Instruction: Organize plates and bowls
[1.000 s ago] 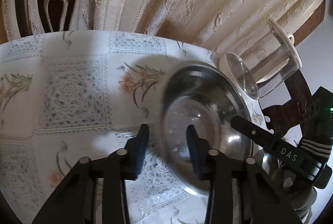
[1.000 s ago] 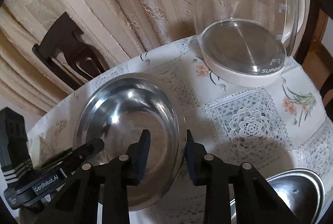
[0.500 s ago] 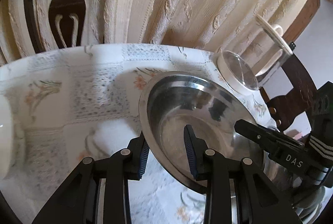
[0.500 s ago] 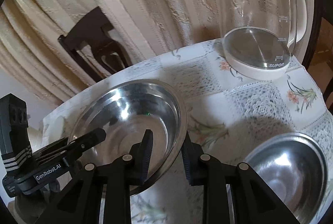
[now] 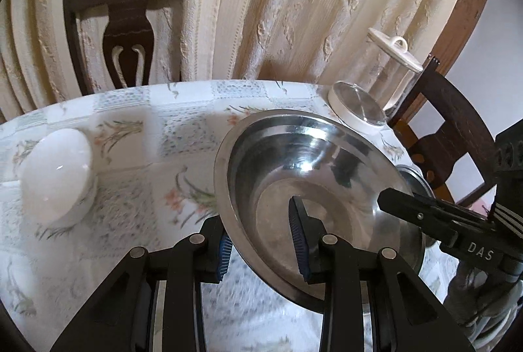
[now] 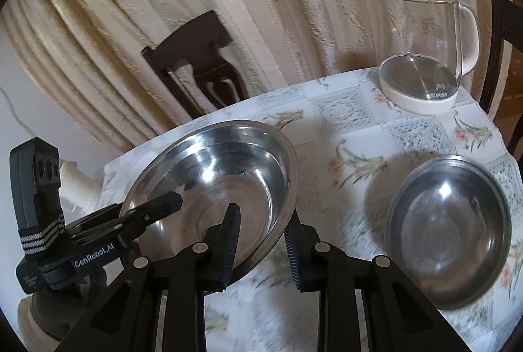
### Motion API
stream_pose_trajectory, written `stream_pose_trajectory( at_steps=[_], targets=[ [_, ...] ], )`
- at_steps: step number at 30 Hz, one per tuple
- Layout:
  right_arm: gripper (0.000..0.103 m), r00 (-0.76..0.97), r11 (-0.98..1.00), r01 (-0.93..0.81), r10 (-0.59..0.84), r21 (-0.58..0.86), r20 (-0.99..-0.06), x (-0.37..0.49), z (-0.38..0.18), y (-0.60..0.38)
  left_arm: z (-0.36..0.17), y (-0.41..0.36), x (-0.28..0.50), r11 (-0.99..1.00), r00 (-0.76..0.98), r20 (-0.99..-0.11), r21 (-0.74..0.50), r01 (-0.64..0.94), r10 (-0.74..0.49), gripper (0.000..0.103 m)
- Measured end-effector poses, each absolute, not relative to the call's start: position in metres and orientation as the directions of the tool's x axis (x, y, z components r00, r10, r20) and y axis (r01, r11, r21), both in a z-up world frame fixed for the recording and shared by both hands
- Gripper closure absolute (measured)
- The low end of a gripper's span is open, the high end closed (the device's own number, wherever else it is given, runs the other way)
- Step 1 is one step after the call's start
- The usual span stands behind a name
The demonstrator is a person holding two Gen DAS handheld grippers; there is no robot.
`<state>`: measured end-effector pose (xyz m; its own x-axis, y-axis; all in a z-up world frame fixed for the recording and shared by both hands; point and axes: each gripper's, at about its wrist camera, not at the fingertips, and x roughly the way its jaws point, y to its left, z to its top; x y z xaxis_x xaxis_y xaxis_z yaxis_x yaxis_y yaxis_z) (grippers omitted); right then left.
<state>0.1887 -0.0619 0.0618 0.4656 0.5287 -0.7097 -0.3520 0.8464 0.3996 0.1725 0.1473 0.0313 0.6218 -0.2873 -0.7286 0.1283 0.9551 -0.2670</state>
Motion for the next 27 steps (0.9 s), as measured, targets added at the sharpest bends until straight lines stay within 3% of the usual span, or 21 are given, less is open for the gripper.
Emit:
stream_pose_trajectory(
  at_steps=[27],
  targets=[
    [0.074,0.310,0.725,-0.476,0.668,0.498,-0.677,0.065,0.047,-0.025,0.027,0.208,0.005,0.963,0.643,-0.729,-0.267,0.050,-0.235,0.070]
  ],
)
